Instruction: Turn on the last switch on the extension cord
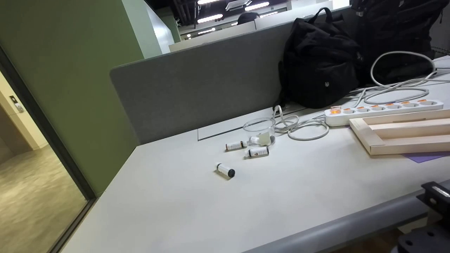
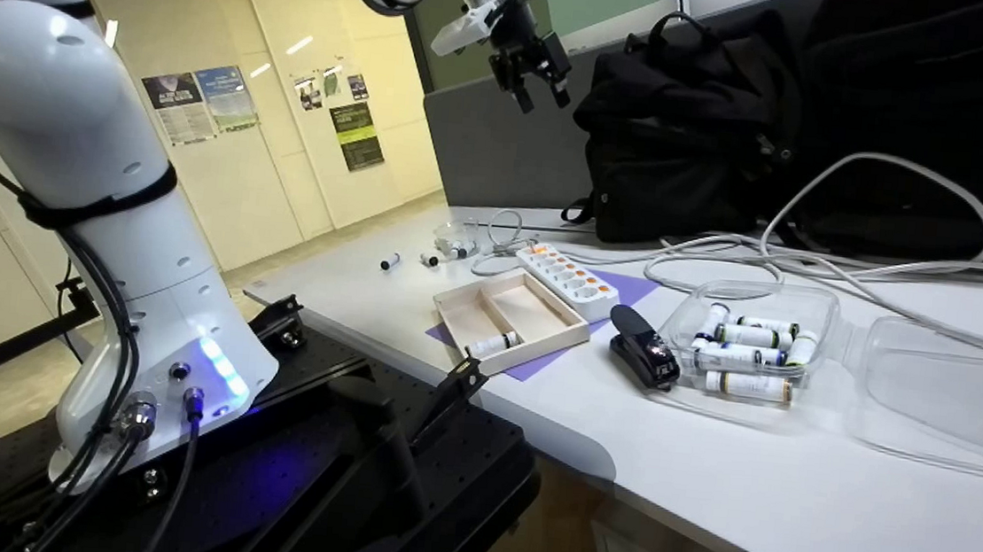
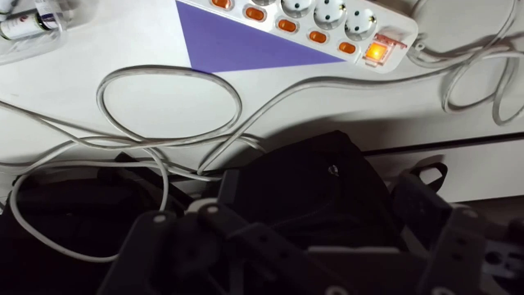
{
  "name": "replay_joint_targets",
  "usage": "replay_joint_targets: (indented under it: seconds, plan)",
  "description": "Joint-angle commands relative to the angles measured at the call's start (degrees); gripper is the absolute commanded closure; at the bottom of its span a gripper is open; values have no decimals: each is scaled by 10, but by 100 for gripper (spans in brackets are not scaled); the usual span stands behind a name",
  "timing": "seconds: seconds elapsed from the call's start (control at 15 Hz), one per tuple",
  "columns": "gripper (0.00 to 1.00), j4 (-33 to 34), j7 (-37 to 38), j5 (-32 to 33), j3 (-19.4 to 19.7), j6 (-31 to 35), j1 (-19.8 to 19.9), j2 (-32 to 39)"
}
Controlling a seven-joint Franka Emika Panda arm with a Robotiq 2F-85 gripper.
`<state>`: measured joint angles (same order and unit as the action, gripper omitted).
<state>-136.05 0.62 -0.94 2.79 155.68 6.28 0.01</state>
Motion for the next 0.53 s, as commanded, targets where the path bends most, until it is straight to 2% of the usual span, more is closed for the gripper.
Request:
replay_joint_targets:
  seconds: [0.0,0.07,0.27,0.47]
  plan:
    - [28,-23,-3,-54,9,119,-4,54]
    - [31,-17,-12,-81,7,127,-1,78]
    - [55,10,-34,-143,-11,143,20,152]
    - [75,57,-23,-152,-5,120,28,226]
